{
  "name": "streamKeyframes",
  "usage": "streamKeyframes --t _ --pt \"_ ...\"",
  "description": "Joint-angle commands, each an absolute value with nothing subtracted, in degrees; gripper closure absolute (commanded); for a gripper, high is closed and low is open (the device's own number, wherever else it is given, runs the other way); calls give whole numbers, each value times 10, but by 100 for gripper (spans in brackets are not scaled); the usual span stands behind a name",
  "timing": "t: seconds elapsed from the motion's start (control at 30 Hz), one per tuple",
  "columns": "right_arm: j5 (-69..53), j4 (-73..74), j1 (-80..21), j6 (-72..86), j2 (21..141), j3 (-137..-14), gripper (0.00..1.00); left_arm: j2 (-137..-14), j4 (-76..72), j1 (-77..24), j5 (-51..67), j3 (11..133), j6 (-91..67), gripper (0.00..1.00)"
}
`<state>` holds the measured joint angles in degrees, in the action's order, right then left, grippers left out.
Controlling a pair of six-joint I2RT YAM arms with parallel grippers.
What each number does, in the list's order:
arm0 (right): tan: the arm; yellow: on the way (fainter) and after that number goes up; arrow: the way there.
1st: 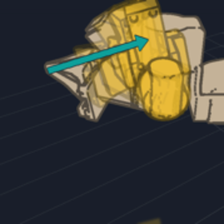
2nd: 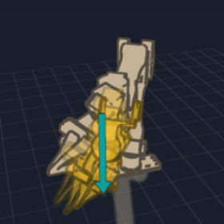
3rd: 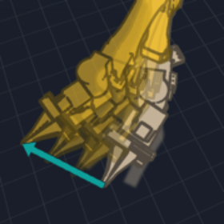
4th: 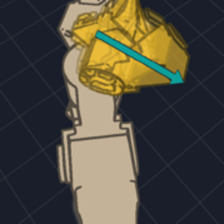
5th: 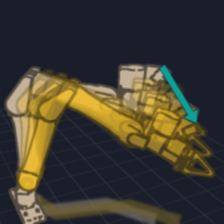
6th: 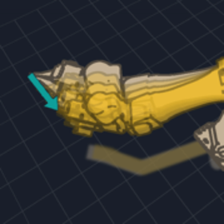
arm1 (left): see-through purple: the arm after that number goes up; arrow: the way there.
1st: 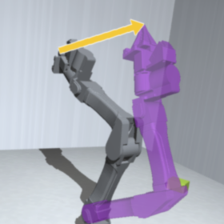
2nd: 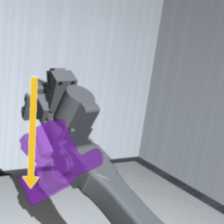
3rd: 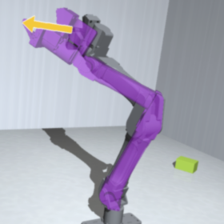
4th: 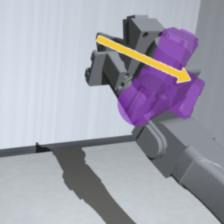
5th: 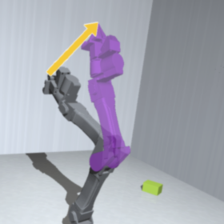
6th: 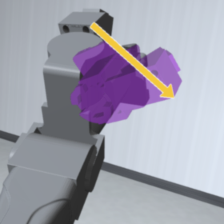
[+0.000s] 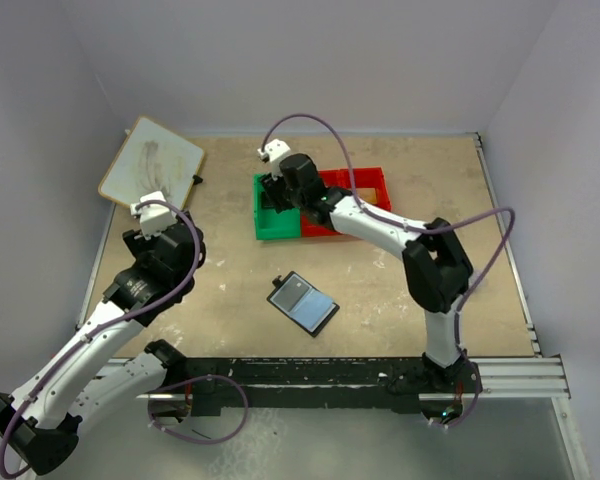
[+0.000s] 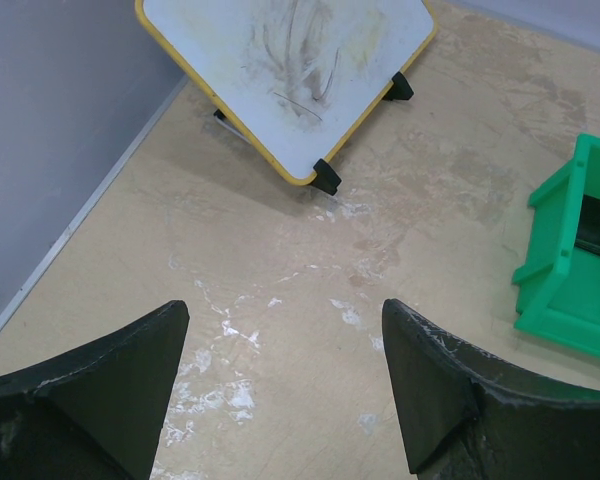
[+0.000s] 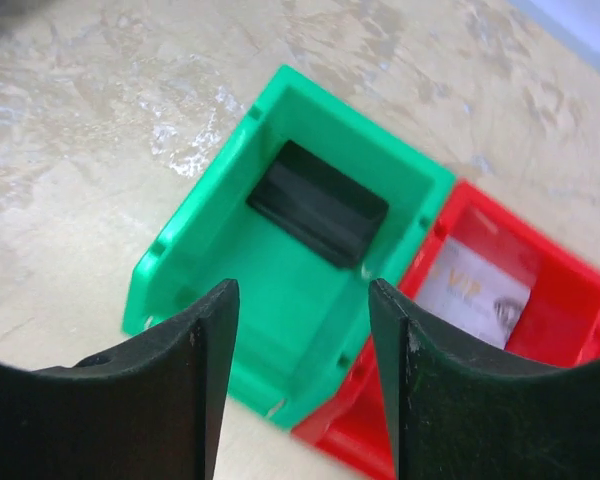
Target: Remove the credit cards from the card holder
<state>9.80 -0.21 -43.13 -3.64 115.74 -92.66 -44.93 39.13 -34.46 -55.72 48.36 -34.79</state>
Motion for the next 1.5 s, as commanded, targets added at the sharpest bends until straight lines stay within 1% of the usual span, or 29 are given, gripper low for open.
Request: streamKeyframes --t 0.0,0.03,0.13,0.2,0.27,0.37,0.43,0.57,0.7,0.8,1.13,1.47 --pt "203 -31 -434 162 1048 -823 41 -444 389 -340 -564 502 -341 24" --pt "202 -31 -434 203 1026 -793 38 -444 389 -340 -564 502 -342 24" --pt "179 -37 -435 255 979 -729 33 -448 387 -340 -561 502 -341 24" --pt "161 -9 -444 296 963 -706 33 -451 385 -340 -556 502 -339 24" --pt "183 4 -466 332 944 -679 33 -454 385 -340 -553 502 -338 24" --pt "237 26 -505 386 921 -651 33 -458 384 -340 -552 502 -337 24" --pt "250 33 -527 418 913 -630 34 -460 384 -340 -550 501 -337 24" --pt "239 18 -557 473 902 -579 38 -465 383 -340 -546 500 -335 24" --pt "209 2 -578 490 901 -540 40 -472 383 -340 -544 501 -333 24" --pt "189 13 -595 497 918 -543 39 -476 383 -340 -544 502 -332 24" --pt "259 109 -618 599 973 -596 38 -484 382 -340 -539 501 -331 24" --pt "283 181 -618 649 1029 -648 33 -487 382 -340 -540 502 -330 24"
